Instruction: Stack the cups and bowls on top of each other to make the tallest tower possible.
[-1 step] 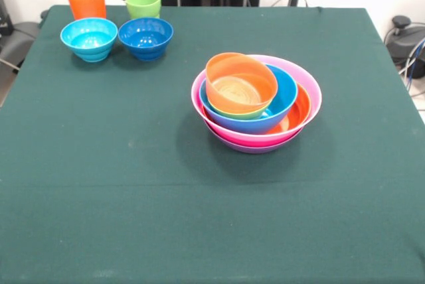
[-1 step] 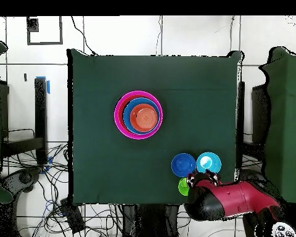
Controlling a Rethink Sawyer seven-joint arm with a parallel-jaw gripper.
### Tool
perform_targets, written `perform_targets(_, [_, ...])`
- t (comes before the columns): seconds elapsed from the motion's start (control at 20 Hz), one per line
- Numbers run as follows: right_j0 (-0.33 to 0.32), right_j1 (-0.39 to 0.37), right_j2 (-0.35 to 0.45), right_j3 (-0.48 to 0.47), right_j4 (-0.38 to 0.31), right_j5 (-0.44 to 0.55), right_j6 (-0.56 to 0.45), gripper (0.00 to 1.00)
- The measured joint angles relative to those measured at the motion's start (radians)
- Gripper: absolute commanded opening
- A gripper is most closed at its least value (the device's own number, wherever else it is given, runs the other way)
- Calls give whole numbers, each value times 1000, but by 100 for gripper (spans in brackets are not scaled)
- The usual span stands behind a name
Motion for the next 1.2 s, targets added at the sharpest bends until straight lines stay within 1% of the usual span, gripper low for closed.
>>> perform_targets(0.3, [16, 18, -30, 0, 18, -26, 0, 100])
perform_targets(0.65, [56, 34, -86, 0, 27, -74, 0, 100])
perform_targets(1.2, [44, 34, -100, 0, 76, -89, 0, 100])
